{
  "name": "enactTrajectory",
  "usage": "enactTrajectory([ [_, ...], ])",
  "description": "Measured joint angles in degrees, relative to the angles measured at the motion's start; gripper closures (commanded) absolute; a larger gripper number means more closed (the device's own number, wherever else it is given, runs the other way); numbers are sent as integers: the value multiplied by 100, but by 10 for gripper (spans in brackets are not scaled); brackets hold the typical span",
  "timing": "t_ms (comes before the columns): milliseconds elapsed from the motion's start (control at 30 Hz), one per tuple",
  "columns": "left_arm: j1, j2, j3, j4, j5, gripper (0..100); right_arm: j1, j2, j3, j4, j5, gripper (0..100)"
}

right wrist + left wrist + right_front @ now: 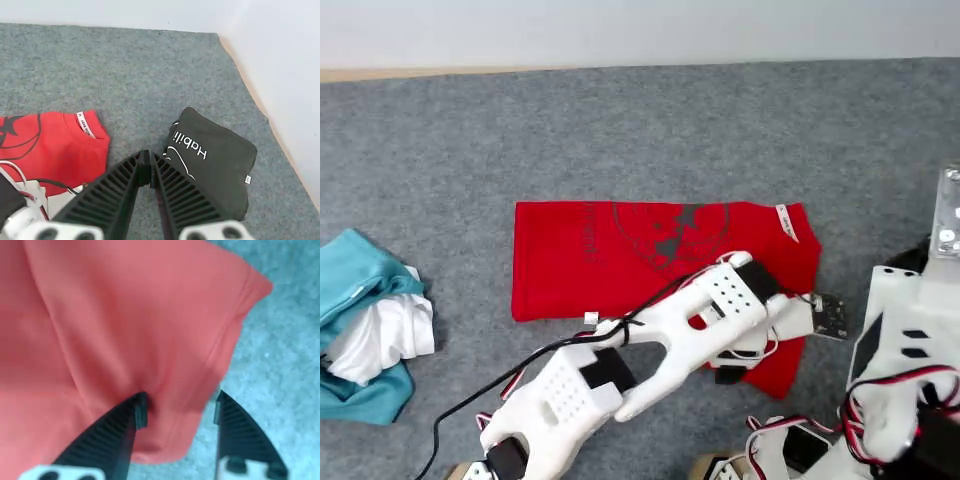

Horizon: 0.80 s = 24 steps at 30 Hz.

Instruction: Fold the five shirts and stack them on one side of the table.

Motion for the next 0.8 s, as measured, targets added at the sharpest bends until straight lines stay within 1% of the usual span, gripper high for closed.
enactTrajectory([
  [233,-26,413,-545,35,18,776,0,0,0,0,0,984],
  [267,-26,466,-642,88,44,788,0,0,0,0,0,984],
  [400,-9,738,-1046,334,79,887,0,0,0,0,0,984],
  [567,26,1116,-1679,835,88,987,0,0,0,0,0,984],
  [800,18,1512,-2541,1266,88,994,0,0,0,0,0,985],
])
